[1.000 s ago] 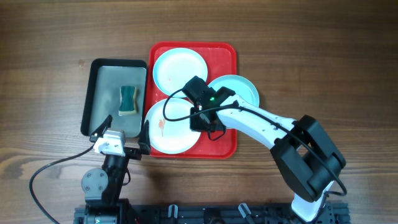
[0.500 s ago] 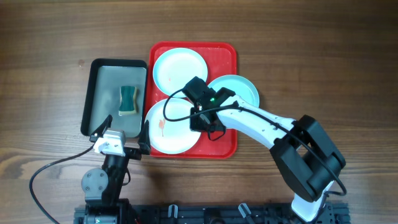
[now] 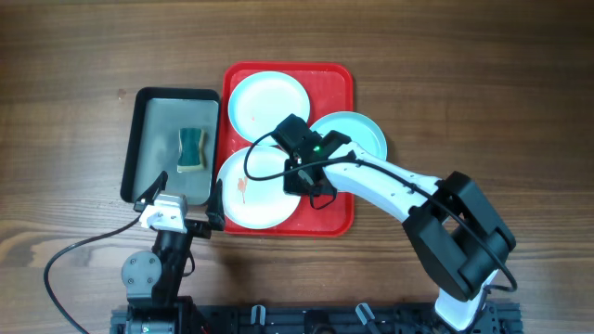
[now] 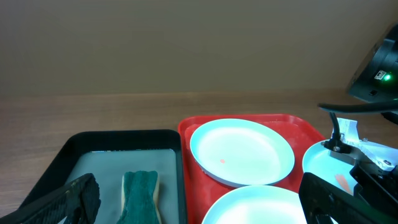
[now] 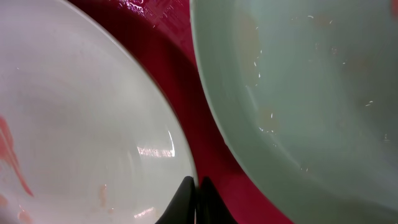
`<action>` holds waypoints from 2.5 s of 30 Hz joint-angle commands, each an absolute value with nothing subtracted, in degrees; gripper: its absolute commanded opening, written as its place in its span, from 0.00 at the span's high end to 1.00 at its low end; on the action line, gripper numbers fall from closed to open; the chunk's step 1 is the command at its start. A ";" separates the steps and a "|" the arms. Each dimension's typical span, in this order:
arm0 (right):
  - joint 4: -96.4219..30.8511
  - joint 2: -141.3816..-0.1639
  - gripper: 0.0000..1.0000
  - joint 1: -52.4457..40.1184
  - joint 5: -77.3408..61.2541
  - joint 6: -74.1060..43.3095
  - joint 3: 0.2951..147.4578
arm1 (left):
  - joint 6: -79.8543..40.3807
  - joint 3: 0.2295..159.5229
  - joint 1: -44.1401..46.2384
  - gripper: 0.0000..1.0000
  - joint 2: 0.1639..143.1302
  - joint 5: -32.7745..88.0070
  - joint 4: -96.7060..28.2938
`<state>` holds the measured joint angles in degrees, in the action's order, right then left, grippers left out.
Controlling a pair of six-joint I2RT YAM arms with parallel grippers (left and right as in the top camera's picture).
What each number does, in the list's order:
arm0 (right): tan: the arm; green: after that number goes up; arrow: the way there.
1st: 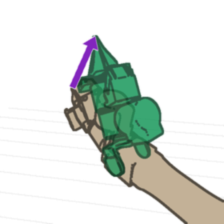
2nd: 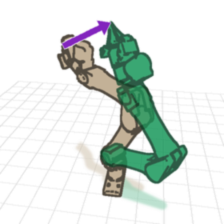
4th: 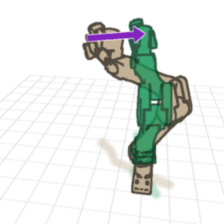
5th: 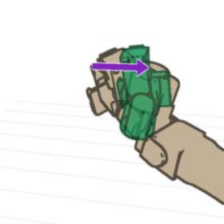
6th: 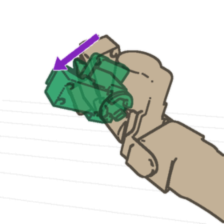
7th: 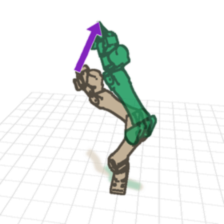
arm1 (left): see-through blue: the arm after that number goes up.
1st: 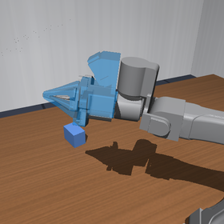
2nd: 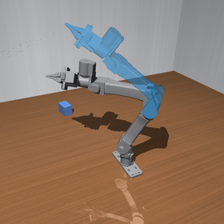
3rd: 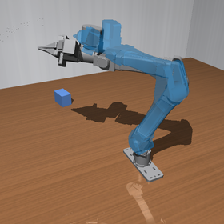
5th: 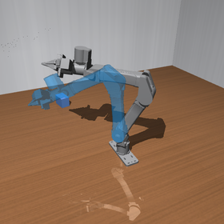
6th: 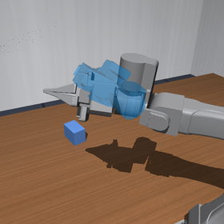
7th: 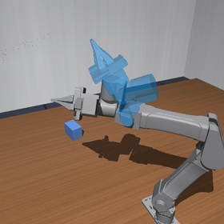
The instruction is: Clean dirty plates on tray and stack at the side
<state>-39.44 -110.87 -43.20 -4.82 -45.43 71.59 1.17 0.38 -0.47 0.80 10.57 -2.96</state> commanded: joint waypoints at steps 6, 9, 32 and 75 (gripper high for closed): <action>-39.46 -111.85 0.96 -43.42 -2.57 -46.54 71.09 | 0.84 0.32 -0.21 0.00 0.38 10.85 -3.46; -39.48 -111.85 0.96 -43.42 -2.57 -46.52 71.07 | 0.82 0.32 -0.21 0.00 0.38 10.85 -3.46; -39.51 -111.87 0.96 -43.44 -2.55 -46.50 71.07 | 1.26 0.32 -0.21 0.00 0.38 10.85 -2.83; -39.42 -111.87 0.96 -43.44 -2.55 -46.54 71.07 | -7.11 18.48 -0.27 0.00 6.55 7.40 -15.09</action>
